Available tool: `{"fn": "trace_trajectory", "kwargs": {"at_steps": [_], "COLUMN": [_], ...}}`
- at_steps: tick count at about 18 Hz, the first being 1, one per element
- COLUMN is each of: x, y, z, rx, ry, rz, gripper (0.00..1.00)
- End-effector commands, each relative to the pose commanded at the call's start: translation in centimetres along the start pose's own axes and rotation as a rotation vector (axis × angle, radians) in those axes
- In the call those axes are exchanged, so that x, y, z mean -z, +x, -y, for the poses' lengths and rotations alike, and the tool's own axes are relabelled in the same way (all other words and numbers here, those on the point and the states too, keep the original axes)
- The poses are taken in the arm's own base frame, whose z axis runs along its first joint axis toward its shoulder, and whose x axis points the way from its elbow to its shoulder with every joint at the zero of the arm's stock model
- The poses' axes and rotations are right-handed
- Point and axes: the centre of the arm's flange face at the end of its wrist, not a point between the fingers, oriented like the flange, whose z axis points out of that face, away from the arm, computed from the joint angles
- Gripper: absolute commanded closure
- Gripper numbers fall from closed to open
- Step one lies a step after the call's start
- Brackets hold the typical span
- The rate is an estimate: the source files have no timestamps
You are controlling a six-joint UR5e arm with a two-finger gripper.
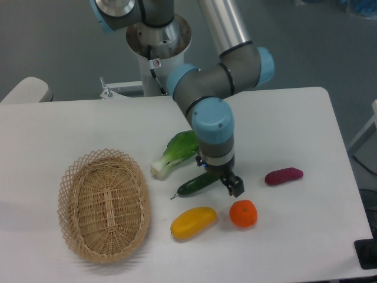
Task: Pick up the cucumber from the table
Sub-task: 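Lower the gripper onto the cucumber and close on it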
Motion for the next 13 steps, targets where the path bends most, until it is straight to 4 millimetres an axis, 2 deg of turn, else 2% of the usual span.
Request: {"fn": "trace_trajectory", "kwargs": {"at_steps": [7, 13], "x": [-2.6, -3.4], "y": [2.5, 3.2], "z": [0.0, 0.4], "rx": [-0.006, 0.037], "ry": [-0.004, 0.001], "rz": [-0.058, -0.048], "gripper": [0.0, 0.0]}}
